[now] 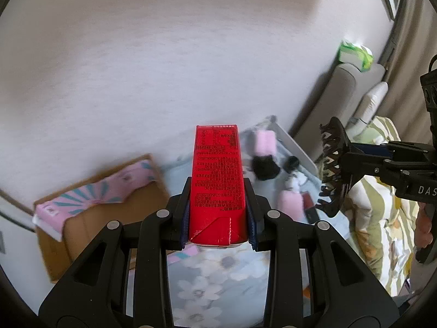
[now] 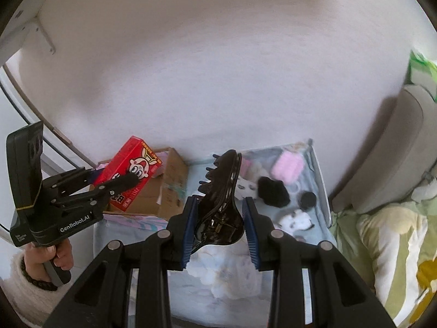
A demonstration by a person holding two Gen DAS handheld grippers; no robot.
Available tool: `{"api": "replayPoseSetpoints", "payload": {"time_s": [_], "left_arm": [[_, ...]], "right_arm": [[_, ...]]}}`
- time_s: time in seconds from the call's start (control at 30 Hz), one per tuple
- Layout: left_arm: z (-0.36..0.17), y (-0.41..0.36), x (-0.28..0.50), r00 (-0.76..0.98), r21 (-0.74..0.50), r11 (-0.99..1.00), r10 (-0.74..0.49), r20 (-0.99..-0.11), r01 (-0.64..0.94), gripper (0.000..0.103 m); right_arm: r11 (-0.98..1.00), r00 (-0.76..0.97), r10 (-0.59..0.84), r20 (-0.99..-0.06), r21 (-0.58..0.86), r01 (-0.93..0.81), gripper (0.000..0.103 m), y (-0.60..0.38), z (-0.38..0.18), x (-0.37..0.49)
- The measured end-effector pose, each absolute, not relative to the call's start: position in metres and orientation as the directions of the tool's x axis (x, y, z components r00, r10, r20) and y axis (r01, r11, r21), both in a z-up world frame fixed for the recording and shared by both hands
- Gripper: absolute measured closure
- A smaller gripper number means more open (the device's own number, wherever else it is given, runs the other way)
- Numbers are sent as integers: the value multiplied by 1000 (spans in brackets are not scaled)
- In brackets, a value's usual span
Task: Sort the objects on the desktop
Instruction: 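Carry the red box and black comb over the cardboard box with both tools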
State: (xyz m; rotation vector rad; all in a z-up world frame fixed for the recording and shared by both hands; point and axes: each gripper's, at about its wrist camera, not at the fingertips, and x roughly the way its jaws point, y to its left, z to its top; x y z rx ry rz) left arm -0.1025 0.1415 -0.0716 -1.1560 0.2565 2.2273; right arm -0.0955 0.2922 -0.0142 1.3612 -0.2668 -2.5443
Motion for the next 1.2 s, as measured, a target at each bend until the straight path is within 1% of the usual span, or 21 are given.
{"api": "replayPoseSetpoints", "payload": {"time_s": [0.3,0.47,0.6,0.77,0.9,1.1,1.2], "left_arm": [[-69,70,-126,-484,-88,-861,363,-796,-502,74],[-74,29,-139,-507,-74,-895,315,-802,-440,74],[-80,-6,-146,-517,-89,-923,288,-806,-375,74],[-95,-47,-151,-523,-90,-954,234,-820,-286,74],[-117,-78,-158,-507,-97,-971,197,-839,-218,74],[-145,-96,-167,-470,-145,-976,205,-859,-161,74],[-154,-98,-172,-456,-157,-975,211,-865,-155,74]], "right_arm": [[-946,-514,-322,-795,249,207,72,231,-2,-120],[-937,-488,-341,-803,246,250,72,198,-7,-133],[-925,-458,-356,-814,240,293,72,170,-15,-143],[-907,-413,-379,-828,244,344,72,131,-30,-159],[-886,-361,-398,-843,251,390,72,93,-46,-174],[-867,-291,-387,-875,238,438,72,50,-77,-188],[-870,-262,-371,-891,236,432,72,40,-90,-194]]}}
